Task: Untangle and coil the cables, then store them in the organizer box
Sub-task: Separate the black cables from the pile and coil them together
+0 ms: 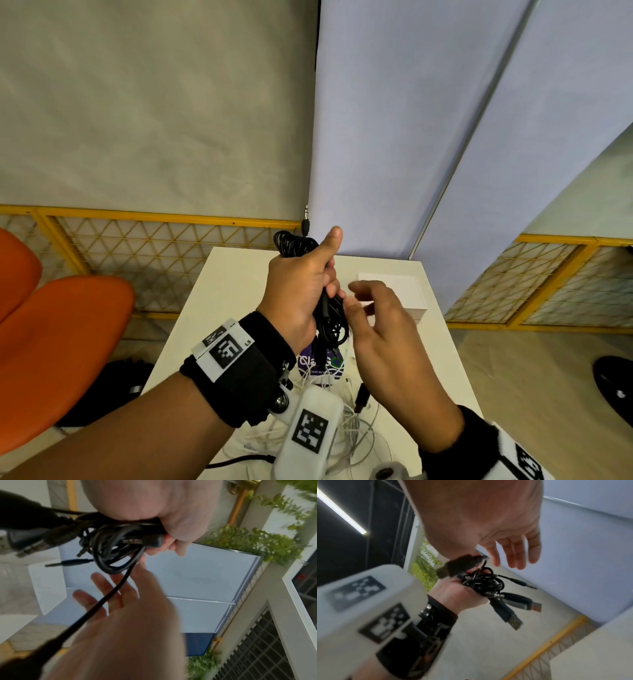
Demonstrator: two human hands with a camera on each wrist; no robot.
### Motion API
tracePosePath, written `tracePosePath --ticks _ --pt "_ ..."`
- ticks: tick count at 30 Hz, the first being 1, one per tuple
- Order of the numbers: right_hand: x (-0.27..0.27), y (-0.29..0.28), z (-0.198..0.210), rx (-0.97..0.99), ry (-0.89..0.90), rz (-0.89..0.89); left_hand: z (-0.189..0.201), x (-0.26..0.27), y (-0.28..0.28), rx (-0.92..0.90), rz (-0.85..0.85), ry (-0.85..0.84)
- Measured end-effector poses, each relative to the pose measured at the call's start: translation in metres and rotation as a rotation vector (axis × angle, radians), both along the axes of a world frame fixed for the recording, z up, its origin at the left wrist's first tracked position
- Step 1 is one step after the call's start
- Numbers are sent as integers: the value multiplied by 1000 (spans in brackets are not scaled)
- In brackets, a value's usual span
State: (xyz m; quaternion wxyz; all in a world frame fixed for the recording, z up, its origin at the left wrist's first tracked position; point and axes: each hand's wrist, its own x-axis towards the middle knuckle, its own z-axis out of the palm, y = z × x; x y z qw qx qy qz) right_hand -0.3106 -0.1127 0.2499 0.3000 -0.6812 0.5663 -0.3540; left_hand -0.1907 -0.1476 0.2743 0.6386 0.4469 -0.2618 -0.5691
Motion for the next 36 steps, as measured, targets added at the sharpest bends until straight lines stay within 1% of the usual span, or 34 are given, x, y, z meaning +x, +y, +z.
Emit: tracePosePath --ticks 2,3,4,5,6,8,10,12,15,19,22,24,28,32,34,36 --pt "0 4 10 218 -336 169 0 -1 0 -73 0 -68" --pt "0 5 13 286 -423 275 1 -2 1 -119 -18 -103" --pt "1 3 13 303 -446 356 3 -3 3 -163 -53 -135" --pt "1 1 13 295 -430 395 5 -4 5 -203 -105 -159" --pt "2 -2 13 282 -402 396 6 -4 7 -237 -169 -166" --pt "0 -7 17 300 -381 399 10 -3 11 -253 -290 -101" --pt "-3 -11 20 338 -312 440 13 1 13 -236 -384 -7" --pt "-3 -11 19 343 -253 453 15 5 15 -218 -427 -20" --pt "4 -6 15 414 -341 416 17 8 15 -197 -465 -97" --pt "8 -5 16 452 -492 406 14 12 15 -229 -584 -96" --pt "9 -5 12 496 -539 415 7 16 19 -189 -691 -100" --pt "11 -3 9 563 -563 413 4 17 20 -133 -682 -95" --pt "16 -4 6 610 -530 435 0 12 19 -30 -503 -115" --pt "18 -5 4 624 -492 457 -6 12 19 101 -365 -28" --pt "18 0 1 598 -368 440 -8 16 18 134 -324 15" --pt "17 6 -4 566 -216 410 -8 24 15 118 -299 48"
